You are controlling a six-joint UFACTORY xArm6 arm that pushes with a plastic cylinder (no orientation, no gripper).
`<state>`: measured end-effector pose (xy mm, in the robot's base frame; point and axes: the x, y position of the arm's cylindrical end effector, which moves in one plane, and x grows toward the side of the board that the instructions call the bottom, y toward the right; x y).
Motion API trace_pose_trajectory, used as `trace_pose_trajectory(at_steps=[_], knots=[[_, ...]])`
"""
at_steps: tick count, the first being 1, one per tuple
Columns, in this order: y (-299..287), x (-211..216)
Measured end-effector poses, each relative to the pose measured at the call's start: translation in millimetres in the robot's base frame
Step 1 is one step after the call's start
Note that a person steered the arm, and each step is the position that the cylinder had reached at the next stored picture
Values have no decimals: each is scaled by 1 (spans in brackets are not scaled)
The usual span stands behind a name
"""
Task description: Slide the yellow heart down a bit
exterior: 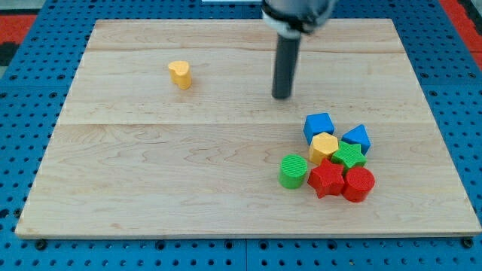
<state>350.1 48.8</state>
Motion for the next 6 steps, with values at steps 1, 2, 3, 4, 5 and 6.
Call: trace_pose_trajectory(at_steps=[1, 2, 3, 4, 5, 6], knots=[[-23, -95], [-141, -64], [-154, 2], [-145, 47], [-187, 40], [-184, 80]])
